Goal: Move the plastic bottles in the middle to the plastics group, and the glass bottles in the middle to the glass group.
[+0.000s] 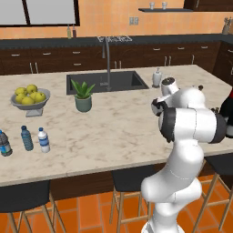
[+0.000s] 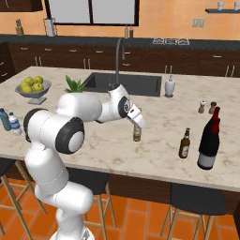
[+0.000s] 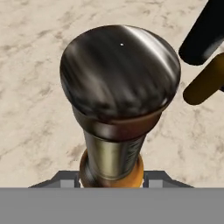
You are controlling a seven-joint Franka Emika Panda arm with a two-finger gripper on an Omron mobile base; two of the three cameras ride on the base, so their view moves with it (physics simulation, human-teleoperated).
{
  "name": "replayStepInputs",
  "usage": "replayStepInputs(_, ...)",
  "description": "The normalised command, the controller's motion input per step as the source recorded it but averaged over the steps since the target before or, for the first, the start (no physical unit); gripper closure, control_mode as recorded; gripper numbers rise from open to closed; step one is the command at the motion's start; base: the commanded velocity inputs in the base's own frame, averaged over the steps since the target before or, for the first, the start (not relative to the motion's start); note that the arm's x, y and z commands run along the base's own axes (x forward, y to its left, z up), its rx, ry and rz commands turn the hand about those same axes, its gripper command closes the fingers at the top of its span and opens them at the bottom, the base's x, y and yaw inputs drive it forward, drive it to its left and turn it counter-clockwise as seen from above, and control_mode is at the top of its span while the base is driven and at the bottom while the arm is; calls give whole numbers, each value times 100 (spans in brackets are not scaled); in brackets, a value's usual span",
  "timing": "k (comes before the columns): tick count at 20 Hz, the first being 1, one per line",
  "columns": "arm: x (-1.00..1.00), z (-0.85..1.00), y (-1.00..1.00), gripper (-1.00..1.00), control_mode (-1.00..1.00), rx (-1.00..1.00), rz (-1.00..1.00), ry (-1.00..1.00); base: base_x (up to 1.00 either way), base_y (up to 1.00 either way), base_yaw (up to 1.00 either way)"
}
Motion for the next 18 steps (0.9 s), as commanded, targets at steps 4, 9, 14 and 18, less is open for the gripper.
replayStepInputs(4, -17, -7, -72, 100, -100, 0, -24, -7, 0, 0, 0)
replayStepInputs(9, -54, -8, -59, 100, -100, 0, -10, -13, 0, 0, 0)
replayStepInputs(14, -34, 0, -49, 100, -100, 0, -2, 0, 0, 0, 0)
replayStepInputs(18, 0, 2, -42, 100, -100, 0, -5, 1, 0, 0, 0)
